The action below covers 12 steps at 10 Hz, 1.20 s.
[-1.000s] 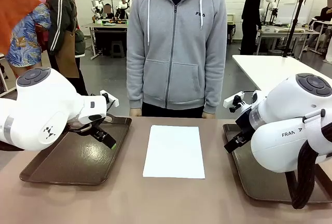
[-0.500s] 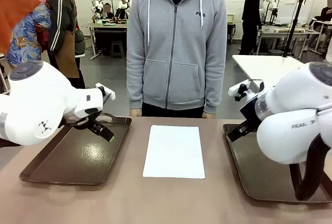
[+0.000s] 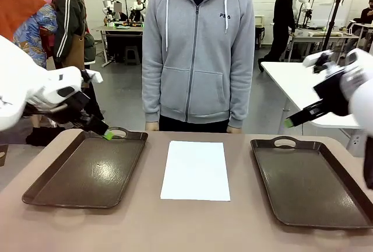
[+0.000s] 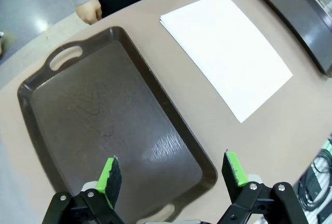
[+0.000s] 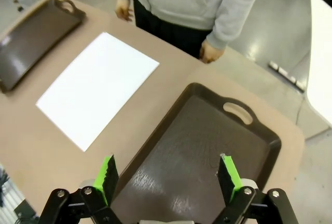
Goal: Sort the A4 documents.
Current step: Receive the A4 Paper.
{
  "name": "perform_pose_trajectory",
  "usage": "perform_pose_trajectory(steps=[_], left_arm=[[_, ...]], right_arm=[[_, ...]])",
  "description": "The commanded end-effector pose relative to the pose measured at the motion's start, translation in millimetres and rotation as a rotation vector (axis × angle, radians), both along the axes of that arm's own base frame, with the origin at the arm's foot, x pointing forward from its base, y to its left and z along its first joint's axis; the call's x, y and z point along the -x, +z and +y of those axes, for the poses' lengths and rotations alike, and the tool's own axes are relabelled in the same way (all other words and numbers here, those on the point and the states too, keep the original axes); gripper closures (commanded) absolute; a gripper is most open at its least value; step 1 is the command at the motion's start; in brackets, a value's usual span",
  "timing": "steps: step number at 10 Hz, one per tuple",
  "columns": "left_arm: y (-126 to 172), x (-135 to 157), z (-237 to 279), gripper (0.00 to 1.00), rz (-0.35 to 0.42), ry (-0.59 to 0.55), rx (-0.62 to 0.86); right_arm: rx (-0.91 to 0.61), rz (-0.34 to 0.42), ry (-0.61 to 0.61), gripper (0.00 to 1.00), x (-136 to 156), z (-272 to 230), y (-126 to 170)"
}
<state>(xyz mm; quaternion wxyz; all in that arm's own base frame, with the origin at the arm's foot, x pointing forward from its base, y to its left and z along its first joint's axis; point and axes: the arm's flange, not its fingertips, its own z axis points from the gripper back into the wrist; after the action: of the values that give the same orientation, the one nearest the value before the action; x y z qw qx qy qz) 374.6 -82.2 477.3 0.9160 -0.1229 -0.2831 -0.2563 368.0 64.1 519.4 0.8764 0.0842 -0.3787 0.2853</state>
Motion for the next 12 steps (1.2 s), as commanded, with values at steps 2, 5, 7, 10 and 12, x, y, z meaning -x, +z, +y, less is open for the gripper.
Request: perform_pose_trajectory(steps=[2, 5, 7, 10, 12], left_arm=[[-7.0, 59.9, 43.3, 0.0, -0.048, 0.009, 0.001], [5.9, 77.9, 69.3, 0.0, -0.097, 0.056, -0.01], [12.9, 85.6, 81.0, 0.0, -0.108, 0.0, 0.068], [11.9, 91.8, 91.1, 0.0, -0.097, -0.026, 0.109], [5.5, 94.7, 105.0, 0.0, -0.077, -0.008, 0.144]], right_arm=[[-0.112, -0.01, 0.071, 0.0, 73.3, -52.0, -20.4], [-0.204, 0.086, 0.107, 0.0, 82.9, -60.9, -24.8], [-0.196, 0.091, 0.083, 0.0, 88.0, -59.5, -25.7], [-0.181, 0.093, 0.083, 0.0, 86.1, -55.5, -28.8], [-0.176, 0.106, 0.07, 0.0, 81.9, -54.7, -29.6]])
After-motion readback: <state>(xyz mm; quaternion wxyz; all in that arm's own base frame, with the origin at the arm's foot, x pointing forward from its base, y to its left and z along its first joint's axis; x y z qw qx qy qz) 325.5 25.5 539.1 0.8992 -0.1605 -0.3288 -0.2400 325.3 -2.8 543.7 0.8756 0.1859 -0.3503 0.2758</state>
